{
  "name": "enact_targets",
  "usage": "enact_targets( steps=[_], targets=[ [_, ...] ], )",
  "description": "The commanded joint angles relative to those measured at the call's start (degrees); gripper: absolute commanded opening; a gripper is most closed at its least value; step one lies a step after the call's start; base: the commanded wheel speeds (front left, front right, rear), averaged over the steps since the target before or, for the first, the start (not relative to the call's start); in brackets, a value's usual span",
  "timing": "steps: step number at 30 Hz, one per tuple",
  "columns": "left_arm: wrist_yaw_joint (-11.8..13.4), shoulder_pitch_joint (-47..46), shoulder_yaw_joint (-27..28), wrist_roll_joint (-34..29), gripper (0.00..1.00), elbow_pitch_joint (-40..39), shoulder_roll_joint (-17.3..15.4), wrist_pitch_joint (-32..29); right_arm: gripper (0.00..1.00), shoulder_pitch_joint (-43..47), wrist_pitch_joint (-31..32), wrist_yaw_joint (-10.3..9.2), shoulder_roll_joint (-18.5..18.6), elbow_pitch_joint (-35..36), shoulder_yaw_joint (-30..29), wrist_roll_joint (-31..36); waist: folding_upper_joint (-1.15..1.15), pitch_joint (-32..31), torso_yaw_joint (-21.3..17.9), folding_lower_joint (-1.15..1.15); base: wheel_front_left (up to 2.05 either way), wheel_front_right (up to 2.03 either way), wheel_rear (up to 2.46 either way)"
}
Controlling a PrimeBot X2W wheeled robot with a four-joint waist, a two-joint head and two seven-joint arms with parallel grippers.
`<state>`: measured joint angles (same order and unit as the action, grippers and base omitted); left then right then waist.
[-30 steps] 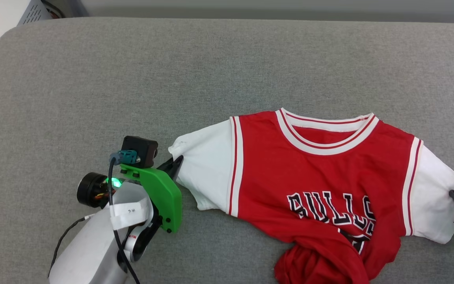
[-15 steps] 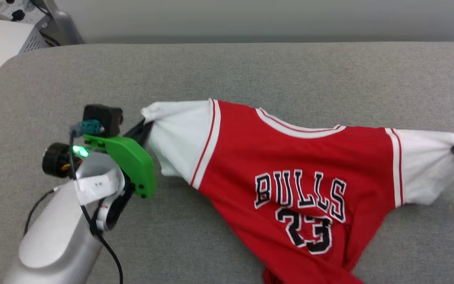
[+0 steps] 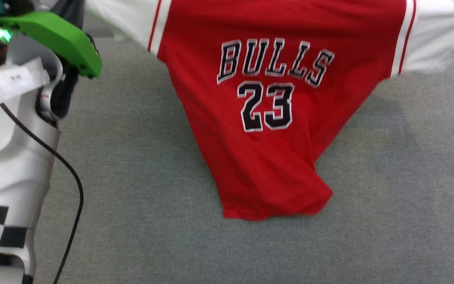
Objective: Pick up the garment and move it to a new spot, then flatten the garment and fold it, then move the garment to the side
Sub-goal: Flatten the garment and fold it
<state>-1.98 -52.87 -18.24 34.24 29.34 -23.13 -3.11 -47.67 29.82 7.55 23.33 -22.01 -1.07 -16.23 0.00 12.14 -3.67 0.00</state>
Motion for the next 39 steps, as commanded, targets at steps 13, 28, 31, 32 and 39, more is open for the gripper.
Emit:
enact_targets(
  steps=[13,28,31,32,39],
  targets=[
    [-2.53,-31.3,-1.74,-7.34,0.0,17.02,-0.42,10.84,0.0,-32.05,-16.56,-0.06,-1.36,-11.68,1.33,10.7,0.0,14.58,-0.93,0.0,0.0,0.0,0.0],
    [-3.95,-43.21,-3.58,-9.25,0.0,27.31,1.61,17.13,0.0,-47.71,-26.72,-0.06,-5.72,-25.56,4.54,15.66,0.0,21.91,-1.09,0.0,0.0,0.0,0.0],
    [-4.46,-41.79,-3.49,-8.24,0.0,29.45,2.12,17.46,0.0,-47.24,-28.39,-0.06,-6.42,-28.74,5.39,14.95,0.0,22.56,-1.11,0.0,0.0,0.0,0.0],
    [-4.65,-41.04,-3.36,-7.68,0.0,30.2,2.38,17.57,0.0,-46.91,-29.07,-0.06,-6.77,-29.94,5.64,14.43,0.0,22.75,-1.05,0.0,0.0,0.0,0.0],
    [-5.43,-33.39,-3.67,-3.81,0.0,33.09,4.03,17.95,0.0,-41.53,-33.85,-0.06,-8.69,-35.59,8.54,10.03,0.0,22.31,-0.65,0.0,0.0,0.0,0.0]
  ],
)
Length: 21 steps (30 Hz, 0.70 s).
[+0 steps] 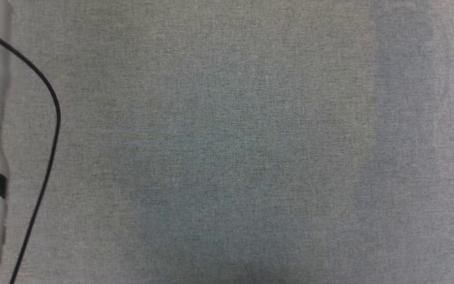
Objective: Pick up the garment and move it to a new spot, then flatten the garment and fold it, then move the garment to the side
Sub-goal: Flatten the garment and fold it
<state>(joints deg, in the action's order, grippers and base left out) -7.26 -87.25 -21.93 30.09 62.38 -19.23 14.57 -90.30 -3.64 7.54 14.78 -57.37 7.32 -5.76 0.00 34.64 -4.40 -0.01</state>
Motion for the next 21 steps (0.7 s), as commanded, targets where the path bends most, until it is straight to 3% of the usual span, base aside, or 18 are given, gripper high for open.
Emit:
enact_targets(
  steps=[1,6,11,16,21],
  targets=[
    [-0.18,2.74,-0.63,0.99,0.0,-0.12,0.25,0.28,0.0,2.64,-0.94,-0.05,-0.26,-0.81,1.07,-1.08,0.0,-0.42,0.08,0.01,0.0,0.0,0.0],
    [-0.21,11.93,-3.64,5.9,0.0,-3.02,-0.17,0.34,0.0,11.64,-3.62,-0.05,-0.29,-1.57,3.73,-6.59,0.0,-2.66,0.58,0.01,0.0,0.0,0.0],
    [-0.22,23.39,-7.01,10.66,0.0,-8.68,-1.44,0.39,0.0,22.94,-5.66,-0.05,2.22,0.73,5.51,-12.25,0.0,-5.89,1.93,0.01,0.0,0.0,0.0],
    [-0.22,35.34,-4.04,13.03,0.0,-17.69,-2.74,0.41,0.0,34.62,-6.13,-0.05,5.13,6.03,5.09,-17.56,0.0,-9.71,3.39,0.01,0.0,0.0,0.0],
    [-0.21,46.71,-0.59,11.93,0.0,-25.47,-1.95,0.41,0.0,46.61,-3.55,-0.05,7.45,13.56,3.01,-21.08,0.0,-13.99,4.81,0.01,0.0,0.0,0.0]
  ],
)
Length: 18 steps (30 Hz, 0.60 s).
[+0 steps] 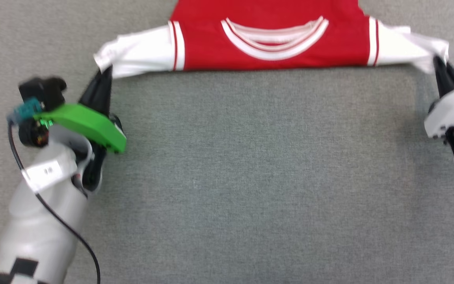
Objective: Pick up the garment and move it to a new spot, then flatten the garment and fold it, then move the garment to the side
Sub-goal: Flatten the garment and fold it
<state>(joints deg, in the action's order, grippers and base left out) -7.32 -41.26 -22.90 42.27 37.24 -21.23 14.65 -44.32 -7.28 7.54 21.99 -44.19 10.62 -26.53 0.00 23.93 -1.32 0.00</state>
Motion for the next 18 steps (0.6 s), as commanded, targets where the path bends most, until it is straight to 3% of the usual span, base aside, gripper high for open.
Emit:
enact_targets(
  steps=[1,6,12,18],
  targets=[
    [0.01,2.88,1.12,-0.73,0.0,-2.01,0.26,0.34,0.0,3.27,0.9,-0.05,0.49,2.21,-1.26,-0.82,0.0,-4.16,1.89,0.0,0.0,0.0,0.0],
    [1.85,12.58,4.71,-3.02,0.0,-9.41,0.69,0.34,0.0,15.25,4.68,-0.05,-0.12,12.11,-6.16,-1.32,0.0,-7.93,1.86,0.0,0.0,0.0,0.0],
    [4.04,24.88,7.06,-4.11,0.0,-16.1,1.01,0.34,0.0,30.82,11.23,-0.05,-3.79,25.97,-14.38,1.76,0.0,-12.09,1.71,0.0,0.0,0.0,0.0],
    [5.97,32.13,6.25,-5.1,0.0,-18.23,-0.77,-0.38,0.0,43.89,17.62,-0.05,-10.56,38.71,-22.07,8.54,0.0,-15.07,2.35,0.0,0.0,0.0,0.0]
  ],
)
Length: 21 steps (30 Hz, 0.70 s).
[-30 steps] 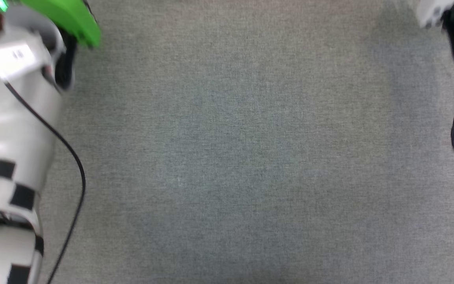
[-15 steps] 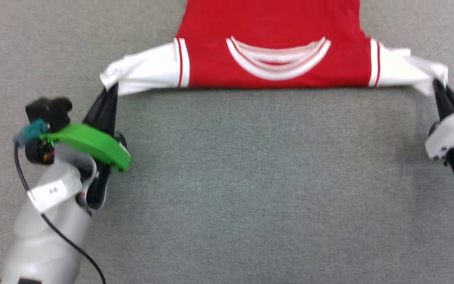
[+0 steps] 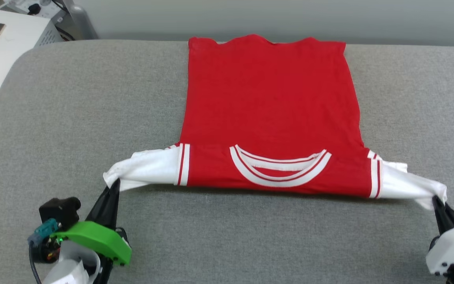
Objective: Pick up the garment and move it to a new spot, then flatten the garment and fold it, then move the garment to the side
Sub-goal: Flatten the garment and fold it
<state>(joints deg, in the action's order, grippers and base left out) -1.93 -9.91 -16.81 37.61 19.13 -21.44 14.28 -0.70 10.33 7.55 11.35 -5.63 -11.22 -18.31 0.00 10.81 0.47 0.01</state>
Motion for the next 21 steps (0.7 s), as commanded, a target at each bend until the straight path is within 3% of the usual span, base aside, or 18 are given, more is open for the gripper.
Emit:
enact_targets(
  steps=[1,7,14,15,16,17,18,19,21],
  targets=[
    [1.04,2.35,0.11,-0.45,0.0,-0.61,-0.69,-0.02,0.0,2.91,1.34,-0.06,-1.52,2.55,-1.46,1.54,0.0,-2.72,0.71,-0.01,0.0,0.0,0.0],
    [3.32,10.44,0.44,1.43,0.0,-2.96,0.36,-0.28,0.0,12.73,5.66,-0.06,-6.67,8.72,-4.69,3.08,0.0,-5.99,0.97,-0.01,0.0,0.0,0.0],
    [5.92,17.07,1.09,2.41,0.0,-4.45,1.46,-0.06,0.03,20.0,7.14,-0.06,-8.2,8.16,-5.04,2.37,0.0,-8.3,1.61,-0.01,0.0,0.0,0.0],
    [6.39,17.49,0.9,2.11,0.0,-4.76,1.8,0.0,0.17,20.34,6.92,-0.06,-8.27,7.73,-5.03,2.05,0.0,-8.47,1.75,-0.01,0.0,0.0,0.0],
    [6.76,17.74,0.64,1.77,0.0,-5.02,2.06,0.03,0.24,20.54,6.86,-0.06,-8.32,7.27,-4.96,1.67,0.0,-8.61,1.87,-0.01,0.0,0.0,0.0],
    [7.1,17.92,0.24,1.37,0.0,-5.31,2.33,0.05,0.42,20.71,6.86,-0.06,-8.36,6.68,-4.74,1.53,0.0,-8.71,2.04,-0.01,0.0,0.0,0.0],
    [7.29,17.93,-0.07,1.04,0.0,-5.52,2.48,0.06,0.47,20.62,6.62,-0.06,-8.38,6.33,-4.56,1.45,0.0,-8.78,2.17,-0.01,0.0,0.0,0.0],
    [7.5,17.85,-0.48,0.44,0.0,-5.78,2.52,0.09,1.0,20.35,6.27,-0.06,-8.4,5.91,-4.09,1.26,0.0,-8.89,2.31,-0.01,0.0,0.0,0.0],
    [7.89,17.56,-0.55,0.23,0.0,-6.44,3.15,0.18,1.0,19.6,5.79,-0.06,-8.41,5.28,-2.82,1.68,0.0,-9.0,2.59,-0.01,0.0,0.0,0.0]
  ],
)
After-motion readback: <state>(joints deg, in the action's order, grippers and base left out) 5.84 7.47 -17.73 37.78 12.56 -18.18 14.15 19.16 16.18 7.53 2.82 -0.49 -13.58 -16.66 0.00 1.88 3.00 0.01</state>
